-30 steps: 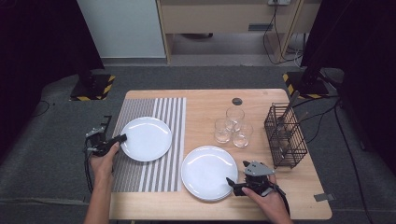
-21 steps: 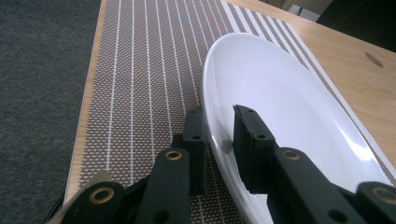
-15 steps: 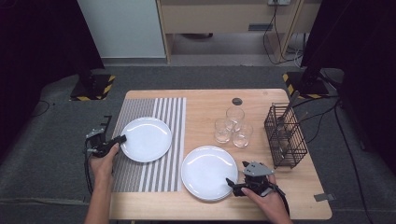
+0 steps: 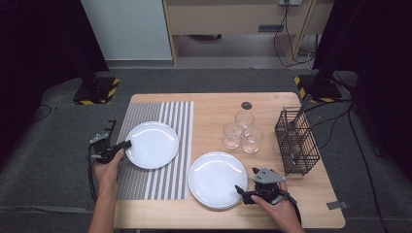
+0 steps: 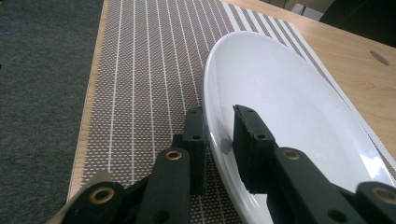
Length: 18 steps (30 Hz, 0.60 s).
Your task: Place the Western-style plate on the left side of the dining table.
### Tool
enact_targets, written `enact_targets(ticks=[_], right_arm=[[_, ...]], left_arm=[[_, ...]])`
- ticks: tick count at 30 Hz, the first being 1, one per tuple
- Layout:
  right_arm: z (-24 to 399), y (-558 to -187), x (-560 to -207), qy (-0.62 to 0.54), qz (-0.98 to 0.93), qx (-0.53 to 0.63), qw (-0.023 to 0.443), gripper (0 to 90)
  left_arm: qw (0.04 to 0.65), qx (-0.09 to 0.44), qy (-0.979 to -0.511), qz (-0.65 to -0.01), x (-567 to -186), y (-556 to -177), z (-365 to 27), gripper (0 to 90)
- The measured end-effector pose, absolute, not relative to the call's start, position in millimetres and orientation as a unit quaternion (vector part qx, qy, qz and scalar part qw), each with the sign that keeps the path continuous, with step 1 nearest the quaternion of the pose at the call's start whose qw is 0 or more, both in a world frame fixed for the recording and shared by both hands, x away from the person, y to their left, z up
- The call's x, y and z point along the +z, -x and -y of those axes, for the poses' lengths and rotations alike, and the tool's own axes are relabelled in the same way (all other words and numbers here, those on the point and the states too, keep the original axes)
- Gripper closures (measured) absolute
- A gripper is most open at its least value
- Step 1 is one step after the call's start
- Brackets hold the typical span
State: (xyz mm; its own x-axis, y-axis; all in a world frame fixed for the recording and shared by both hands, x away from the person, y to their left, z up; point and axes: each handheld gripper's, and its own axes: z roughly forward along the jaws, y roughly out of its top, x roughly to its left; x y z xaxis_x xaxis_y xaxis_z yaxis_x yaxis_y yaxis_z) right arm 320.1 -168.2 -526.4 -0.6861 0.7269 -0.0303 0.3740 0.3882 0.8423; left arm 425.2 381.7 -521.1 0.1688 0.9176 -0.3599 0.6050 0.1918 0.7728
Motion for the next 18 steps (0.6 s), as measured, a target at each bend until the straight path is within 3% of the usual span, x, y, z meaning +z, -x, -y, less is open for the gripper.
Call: enact_targets(ticks=[18], right_arm=[[168.0,-320.1,-527.2,-0.338,-0.811,0.433,0.201,8.2]], left_arm=[[0.462,0.16,-0.608,-0.625,-527.4,-425.3,-384.9,74.3]])
